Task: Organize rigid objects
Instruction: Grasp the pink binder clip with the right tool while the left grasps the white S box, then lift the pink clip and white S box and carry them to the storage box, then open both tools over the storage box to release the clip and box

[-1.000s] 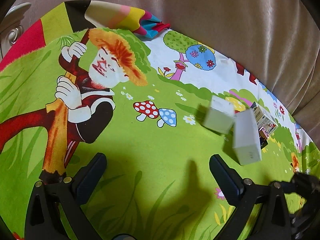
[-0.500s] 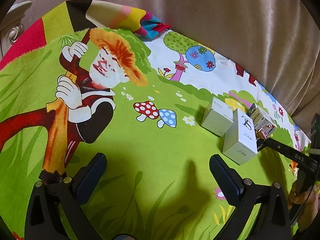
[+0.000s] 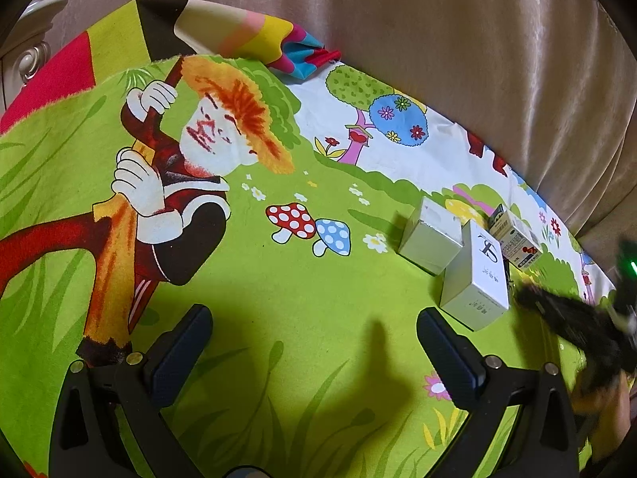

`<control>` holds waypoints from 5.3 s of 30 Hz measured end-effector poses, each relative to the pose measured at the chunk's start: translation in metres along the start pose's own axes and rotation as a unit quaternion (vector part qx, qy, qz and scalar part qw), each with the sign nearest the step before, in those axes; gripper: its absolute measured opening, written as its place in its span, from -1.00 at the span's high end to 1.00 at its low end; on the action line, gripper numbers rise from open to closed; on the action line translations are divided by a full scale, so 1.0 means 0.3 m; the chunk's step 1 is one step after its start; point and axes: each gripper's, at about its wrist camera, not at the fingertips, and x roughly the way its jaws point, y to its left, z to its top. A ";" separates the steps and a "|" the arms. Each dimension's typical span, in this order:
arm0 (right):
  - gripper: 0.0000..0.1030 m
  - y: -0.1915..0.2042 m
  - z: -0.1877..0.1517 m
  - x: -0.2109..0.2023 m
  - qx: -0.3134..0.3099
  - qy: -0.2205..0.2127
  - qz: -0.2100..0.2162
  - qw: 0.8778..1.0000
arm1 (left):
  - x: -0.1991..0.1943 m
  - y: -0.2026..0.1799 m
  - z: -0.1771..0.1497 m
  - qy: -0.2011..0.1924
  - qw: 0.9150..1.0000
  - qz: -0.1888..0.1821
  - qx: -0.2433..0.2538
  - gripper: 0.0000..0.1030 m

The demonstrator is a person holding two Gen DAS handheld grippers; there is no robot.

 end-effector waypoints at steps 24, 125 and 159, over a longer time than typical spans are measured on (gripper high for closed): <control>0.23 -0.090 -0.363 -0.298 -0.009 -0.007 -0.044 0.999 | 0.108 -0.369 -0.050 0.054 0.979 0.021 0.197 -1.00; 0.25 0.692 -0.575 -1.299 -0.127 -0.442 -0.060 0.886 | -1.156 -0.178 -0.494 -0.319 0.937 0.028 0.139 0.17; 0.25 1.361 -0.658 -0.846 -0.346 -0.176 0.228 0.893 | -1.110 0.527 -0.703 -0.171 0.962 0.203 -0.065 0.17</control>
